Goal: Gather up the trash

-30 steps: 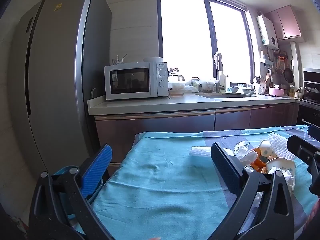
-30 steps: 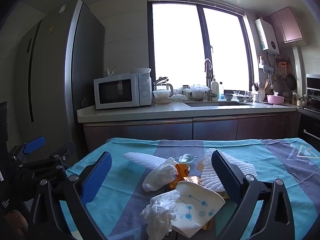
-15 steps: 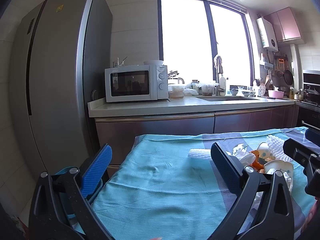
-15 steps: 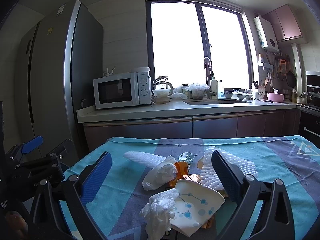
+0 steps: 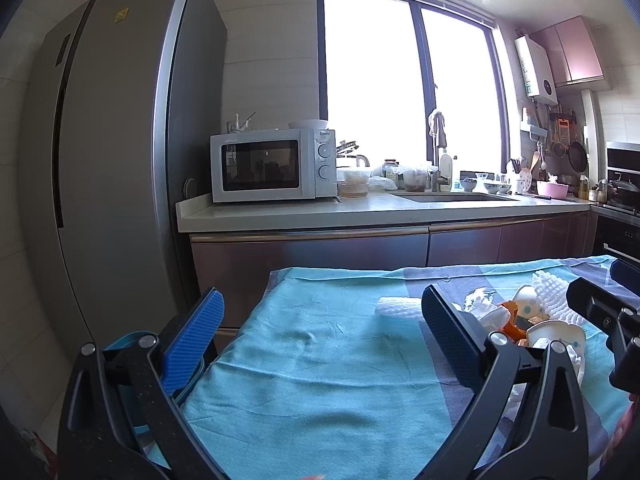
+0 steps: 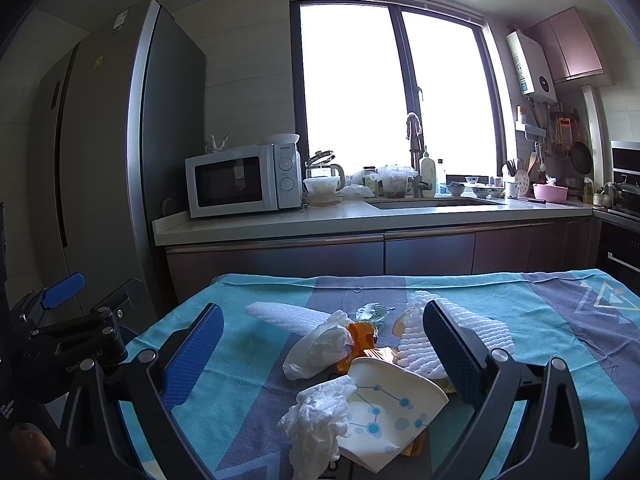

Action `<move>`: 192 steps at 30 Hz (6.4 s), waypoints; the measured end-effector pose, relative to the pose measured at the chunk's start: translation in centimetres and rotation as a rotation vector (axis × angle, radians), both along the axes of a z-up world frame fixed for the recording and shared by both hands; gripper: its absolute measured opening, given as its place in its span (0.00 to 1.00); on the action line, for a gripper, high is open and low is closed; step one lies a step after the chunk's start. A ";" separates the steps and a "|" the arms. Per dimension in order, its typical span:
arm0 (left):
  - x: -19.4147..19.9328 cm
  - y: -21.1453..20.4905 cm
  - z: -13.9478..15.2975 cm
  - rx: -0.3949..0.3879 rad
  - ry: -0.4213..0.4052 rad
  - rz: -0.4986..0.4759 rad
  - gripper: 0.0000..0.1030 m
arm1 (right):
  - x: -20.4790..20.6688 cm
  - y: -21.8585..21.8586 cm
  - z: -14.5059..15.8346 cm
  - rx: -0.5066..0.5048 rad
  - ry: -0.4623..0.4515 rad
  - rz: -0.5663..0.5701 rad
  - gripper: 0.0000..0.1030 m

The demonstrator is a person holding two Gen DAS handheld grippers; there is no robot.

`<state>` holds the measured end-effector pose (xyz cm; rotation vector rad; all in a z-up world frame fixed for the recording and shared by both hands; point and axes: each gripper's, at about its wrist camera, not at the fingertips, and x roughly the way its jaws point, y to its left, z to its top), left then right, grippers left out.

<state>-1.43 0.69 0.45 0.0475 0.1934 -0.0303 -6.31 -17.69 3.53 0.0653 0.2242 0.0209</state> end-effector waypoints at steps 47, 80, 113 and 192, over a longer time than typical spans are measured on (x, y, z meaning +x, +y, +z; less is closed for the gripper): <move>-0.5 -0.7 0.2 0.001 -0.001 -0.013 0.95 | -0.1 -0.8 0.0 0.011 0.000 -0.003 0.94; -0.6 -1.6 -0.6 0.009 0.032 -0.087 0.95 | -0.1 -2.3 -0.8 0.037 0.035 -0.032 0.94; 4.0 -11.5 -6.9 -0.010 0.480 -0.790 0.22 | 3.9 -10.0 -8.8 0.496 0.403 0.096 0.73; 7.9 24.8 -7.2 -0.230 0.433 0.049 0.65 | 17.9 24.8 -3.3 0.217 0.621 0.817 0.49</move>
